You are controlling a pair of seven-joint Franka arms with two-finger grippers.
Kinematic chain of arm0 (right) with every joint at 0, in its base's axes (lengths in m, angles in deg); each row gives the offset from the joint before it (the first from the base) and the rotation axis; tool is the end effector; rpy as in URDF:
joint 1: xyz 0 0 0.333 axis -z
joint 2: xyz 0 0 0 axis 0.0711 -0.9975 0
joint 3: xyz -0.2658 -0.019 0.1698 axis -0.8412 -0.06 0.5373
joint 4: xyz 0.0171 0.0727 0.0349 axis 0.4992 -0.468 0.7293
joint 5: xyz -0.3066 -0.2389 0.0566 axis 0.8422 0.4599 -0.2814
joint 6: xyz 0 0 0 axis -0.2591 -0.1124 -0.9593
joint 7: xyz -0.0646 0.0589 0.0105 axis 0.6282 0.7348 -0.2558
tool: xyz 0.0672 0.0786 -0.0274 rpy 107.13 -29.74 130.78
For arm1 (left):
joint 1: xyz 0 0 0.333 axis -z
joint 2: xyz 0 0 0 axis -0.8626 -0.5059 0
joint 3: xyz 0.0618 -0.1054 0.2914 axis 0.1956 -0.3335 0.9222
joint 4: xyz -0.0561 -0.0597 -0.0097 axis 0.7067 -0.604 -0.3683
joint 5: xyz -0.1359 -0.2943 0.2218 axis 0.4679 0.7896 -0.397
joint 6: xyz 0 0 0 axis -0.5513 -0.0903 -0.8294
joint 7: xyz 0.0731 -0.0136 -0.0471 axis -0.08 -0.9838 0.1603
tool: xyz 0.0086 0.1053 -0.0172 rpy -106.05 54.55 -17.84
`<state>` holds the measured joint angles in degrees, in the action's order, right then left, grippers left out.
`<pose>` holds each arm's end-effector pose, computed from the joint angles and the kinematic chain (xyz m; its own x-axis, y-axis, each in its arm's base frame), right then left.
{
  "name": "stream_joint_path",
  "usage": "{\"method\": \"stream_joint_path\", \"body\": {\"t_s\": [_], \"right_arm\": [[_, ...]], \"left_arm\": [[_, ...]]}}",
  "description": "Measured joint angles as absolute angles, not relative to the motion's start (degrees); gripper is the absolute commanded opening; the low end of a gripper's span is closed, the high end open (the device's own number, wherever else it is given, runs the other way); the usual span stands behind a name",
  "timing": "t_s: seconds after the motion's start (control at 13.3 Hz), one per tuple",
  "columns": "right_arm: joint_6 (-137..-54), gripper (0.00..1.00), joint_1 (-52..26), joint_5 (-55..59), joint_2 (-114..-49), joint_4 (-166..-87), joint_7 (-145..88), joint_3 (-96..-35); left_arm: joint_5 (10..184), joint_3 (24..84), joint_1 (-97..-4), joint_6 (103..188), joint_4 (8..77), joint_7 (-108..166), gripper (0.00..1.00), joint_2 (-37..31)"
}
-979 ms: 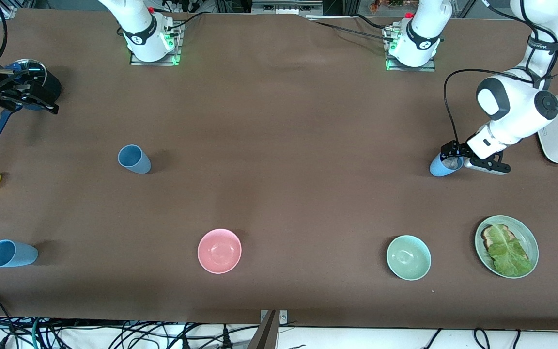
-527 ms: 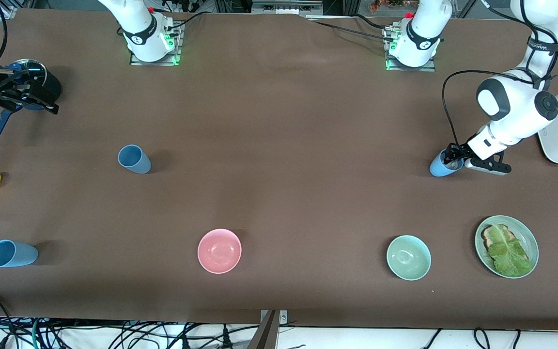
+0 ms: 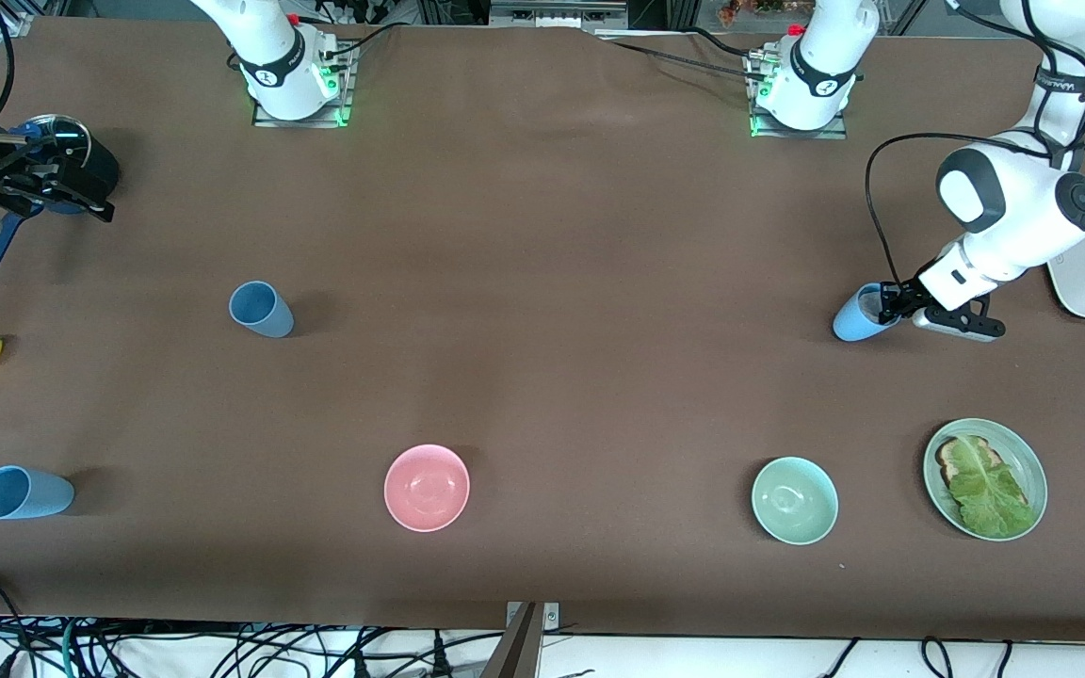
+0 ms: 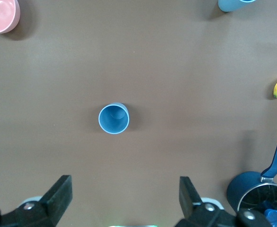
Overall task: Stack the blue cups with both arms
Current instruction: 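Close the left gripper on the cup rim and lift it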
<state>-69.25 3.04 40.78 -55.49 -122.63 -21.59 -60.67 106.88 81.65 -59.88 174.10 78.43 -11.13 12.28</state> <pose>0.5401 -0.0013 0.6004 0.9973 -0.0343 -0.0649 -0.0323 -0.9990 0.0316 0.4982 0.0895 0.2474 0.9865 -0.1528 0.0594 -0.1597 -0.9772 0.1398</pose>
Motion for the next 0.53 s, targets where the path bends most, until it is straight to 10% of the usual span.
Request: {"method": "stream_joint_path", "body": {"t_s": [0.53], "right_arm": [[-69.3,1.0,3.0,40.8,-55.5,-122.6,-21.6,-60.7]], "left_arm": [[101.2,81.8,-59.7,154.1,64.7,-3.0,0.0,13.4]]}}
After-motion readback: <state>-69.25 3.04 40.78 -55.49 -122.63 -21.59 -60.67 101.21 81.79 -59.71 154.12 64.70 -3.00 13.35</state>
